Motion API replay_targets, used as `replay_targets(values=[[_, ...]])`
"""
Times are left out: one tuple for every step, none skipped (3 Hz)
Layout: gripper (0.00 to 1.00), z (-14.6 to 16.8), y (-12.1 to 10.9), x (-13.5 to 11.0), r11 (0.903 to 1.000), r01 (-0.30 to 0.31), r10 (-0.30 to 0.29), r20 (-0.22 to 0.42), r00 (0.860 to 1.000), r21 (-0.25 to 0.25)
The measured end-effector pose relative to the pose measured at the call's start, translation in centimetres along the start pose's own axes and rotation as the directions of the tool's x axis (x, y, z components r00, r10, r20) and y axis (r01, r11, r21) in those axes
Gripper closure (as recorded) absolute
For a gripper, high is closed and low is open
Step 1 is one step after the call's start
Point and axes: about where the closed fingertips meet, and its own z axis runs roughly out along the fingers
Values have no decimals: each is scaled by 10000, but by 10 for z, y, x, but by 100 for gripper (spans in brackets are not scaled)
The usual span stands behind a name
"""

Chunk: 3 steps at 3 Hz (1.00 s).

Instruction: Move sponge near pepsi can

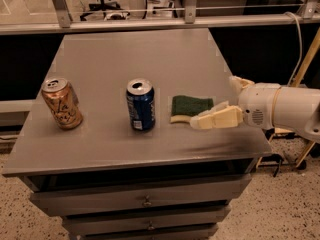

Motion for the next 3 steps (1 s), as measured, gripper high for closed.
replay_targets(values=[[0,-27,-11,-24,9981,613,-617,465,9970,95],[0,-57,-26,-47,9900,1331,-1376,1107,9843,472],[0,-57,-25,-48,9900,1332,-1377,1107,9843,471]])
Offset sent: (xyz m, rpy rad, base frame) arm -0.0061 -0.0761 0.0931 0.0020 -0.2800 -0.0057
